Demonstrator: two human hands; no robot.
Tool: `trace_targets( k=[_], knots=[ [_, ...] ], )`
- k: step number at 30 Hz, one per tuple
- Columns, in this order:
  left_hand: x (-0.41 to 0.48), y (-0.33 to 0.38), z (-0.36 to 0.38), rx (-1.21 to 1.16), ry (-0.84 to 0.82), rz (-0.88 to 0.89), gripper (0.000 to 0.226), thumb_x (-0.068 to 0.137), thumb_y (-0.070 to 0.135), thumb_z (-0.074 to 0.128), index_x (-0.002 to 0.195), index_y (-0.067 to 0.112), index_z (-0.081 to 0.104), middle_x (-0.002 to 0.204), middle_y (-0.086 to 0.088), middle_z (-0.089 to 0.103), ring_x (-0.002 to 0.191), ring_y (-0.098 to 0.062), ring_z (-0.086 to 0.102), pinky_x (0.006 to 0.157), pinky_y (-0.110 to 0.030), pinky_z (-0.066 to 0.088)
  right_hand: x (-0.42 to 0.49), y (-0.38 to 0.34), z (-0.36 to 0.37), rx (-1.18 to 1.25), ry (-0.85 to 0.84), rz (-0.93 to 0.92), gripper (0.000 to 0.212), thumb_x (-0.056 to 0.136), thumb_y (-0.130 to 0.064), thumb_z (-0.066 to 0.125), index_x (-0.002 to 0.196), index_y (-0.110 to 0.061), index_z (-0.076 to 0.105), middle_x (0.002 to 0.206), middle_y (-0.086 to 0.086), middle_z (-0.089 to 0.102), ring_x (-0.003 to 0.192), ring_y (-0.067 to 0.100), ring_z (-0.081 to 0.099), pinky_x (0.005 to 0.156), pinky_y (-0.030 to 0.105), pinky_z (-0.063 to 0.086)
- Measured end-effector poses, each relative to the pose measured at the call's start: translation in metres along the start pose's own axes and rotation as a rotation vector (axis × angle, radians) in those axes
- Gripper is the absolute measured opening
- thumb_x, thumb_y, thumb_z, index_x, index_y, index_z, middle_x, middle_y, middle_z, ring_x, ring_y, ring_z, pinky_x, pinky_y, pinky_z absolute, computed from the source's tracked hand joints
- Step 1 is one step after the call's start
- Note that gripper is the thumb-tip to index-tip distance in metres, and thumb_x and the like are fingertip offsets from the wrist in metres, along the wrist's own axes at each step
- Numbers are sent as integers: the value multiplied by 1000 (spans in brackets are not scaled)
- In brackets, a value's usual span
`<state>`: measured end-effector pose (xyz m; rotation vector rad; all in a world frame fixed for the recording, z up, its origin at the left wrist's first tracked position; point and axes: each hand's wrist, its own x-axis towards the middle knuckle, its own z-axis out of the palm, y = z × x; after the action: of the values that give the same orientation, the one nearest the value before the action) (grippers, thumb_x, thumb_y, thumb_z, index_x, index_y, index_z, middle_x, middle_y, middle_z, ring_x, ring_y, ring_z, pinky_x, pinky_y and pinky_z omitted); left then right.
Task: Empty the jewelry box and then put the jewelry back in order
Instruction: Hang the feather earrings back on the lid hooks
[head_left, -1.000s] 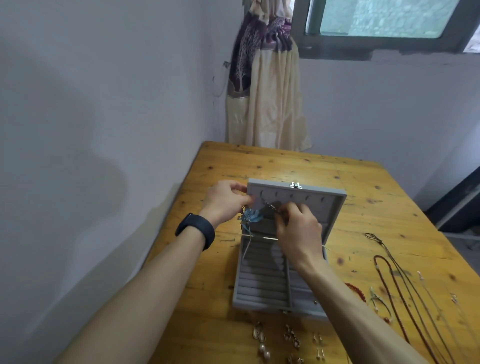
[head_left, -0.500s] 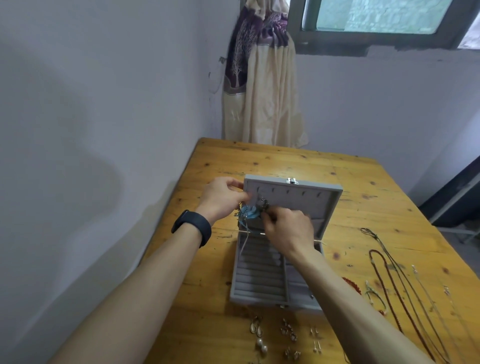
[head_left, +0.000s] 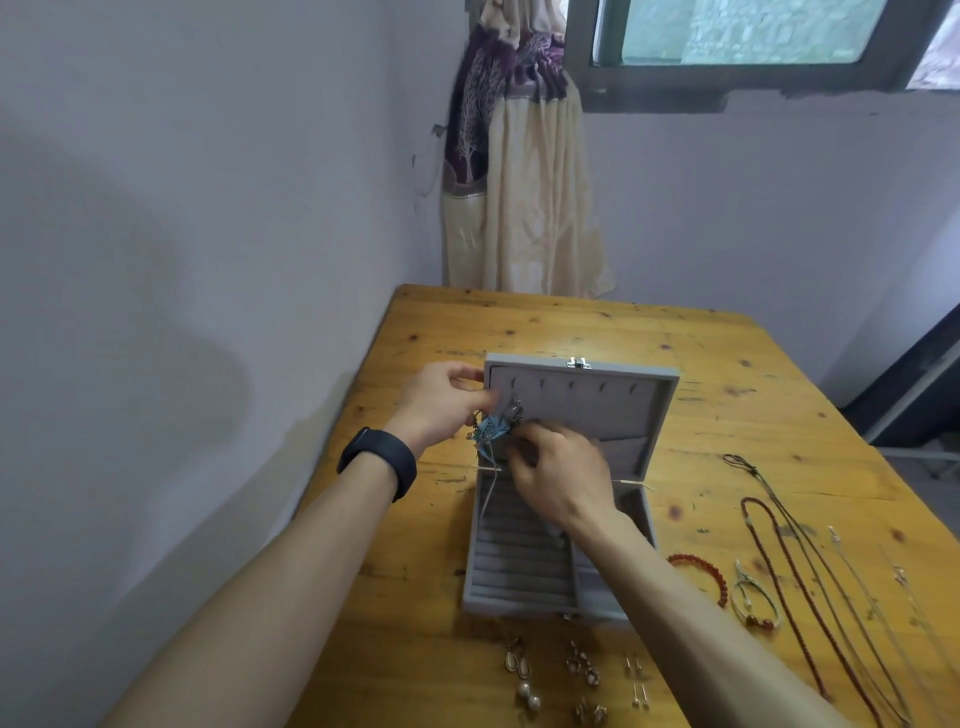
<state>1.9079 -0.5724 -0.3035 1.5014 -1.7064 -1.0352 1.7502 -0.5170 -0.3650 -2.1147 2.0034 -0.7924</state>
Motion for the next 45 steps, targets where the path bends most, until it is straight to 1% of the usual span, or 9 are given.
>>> trace_targets(
  k=[5, 8, 12, 23, 29, 32, 35, 41, 45],
  knots=[
    [0, 0, -5, -16, -34, -5, 23, 87, 30, 76, 108, 29, 67, 84, 5, 77, 84, -20, 72, 80, -40, 59, 5, 4, -7, 55, -84, 55, 29, 90, -37, 56, 115, -29, 68, 118, -1, 70, 103, 28, 64, 84, 38, 52],
    [-4, 2, -11, -22, -30, -10, 31, 89, 31, 74, 118, 24, 66, 85, 5, 77, 77, -11, 71, 64, -24, 53, 4, 8, -6, 65, -62, 82, 28, 89, -35, 58, 115, -25, 62, 112, 3, 70, 101, 31, 64, 76, 36, 49],
    [-15, 6, -17, -26, -41, 5, 18, 92, 26, 70, 108, 16, 70, 87, 3, 76, 61, 9, 64, 48, -7, 43, 6, 4, -3, 6, -138, 52, 37, 88, -45, 56, 122, -34, 63, 124, 0, 62, 111, 29, 57, 87, 39, 49],
    [-23, 42, -21, -59, -43, 45, 12, 87, 33, 74, 95, 24, 74, 87, 7, 77, 77, -11, 74, 76, -33, 52, 6, 21, -10, 196, -90, 47, 33, 89, -36, 60, 119, -24, 65, 117, -4, 66, 109, 16, 57, 92, 35, 51],
    [-15, 51, -1, -44, -76, 50, 16, 87, 25, 76, 99, 14, 75, 88, 1, 77, 74, -11, 74, 57, -14, 48, 16, 28, -31, 631, 7, 201, 19, 95, -26, 57, 99, -28, 75, 95, -10, 75, 89, 5, 68, 79, 27, 57],
    [-10, 53, 9, -58, -87, 56, 16, 86, 25, 78, 97, 14, 76, 90, -1, 77, 76, -10, 74, 57, -10, 49, 18, 28, -49, 935, -108, 190, 24, 96, -45, 58, 101, -29, 76, 94, -3, 76, 86, 8, 70, 72, 26, 56],
    [-4, 55, 17, -99, -68, 81, 16, 84, 24, 80, 96, 14, 77, 90, -2, 77, 79, -14, 75, 66, -20, 56, 22, 33, -54, 748, -146, 74, 26, 86, -46, 73, 108, -32, 73, 91, -8, 75, 86, 1, 70, 78, 22, 57],
    [3, 56, 22, -62, 63, 143, 12, 83, 28, 79, 91, 19, 78, 82, 4, 77, 75, -7, 73, 72, -22, 58, 41, 40, -47, 608, 104, 73, 11, 87, -25, 76, 98, -25, 77, 85, -12, 75, 79, -4, 67, 73, 14, 52],
    [6, 50, 26, 49, 133, 165, 10, 84, 32, 78, 91, 24, 78, 80, 12, 75, 73, 3, 68, 70, -15, 55, 44, 50, -35, 416, 190, 12, 11, 86, -24, 76, 97, -27, 76, 85, -10, 74, 80, 10, 67, 74, 28, 52]
  ],
)
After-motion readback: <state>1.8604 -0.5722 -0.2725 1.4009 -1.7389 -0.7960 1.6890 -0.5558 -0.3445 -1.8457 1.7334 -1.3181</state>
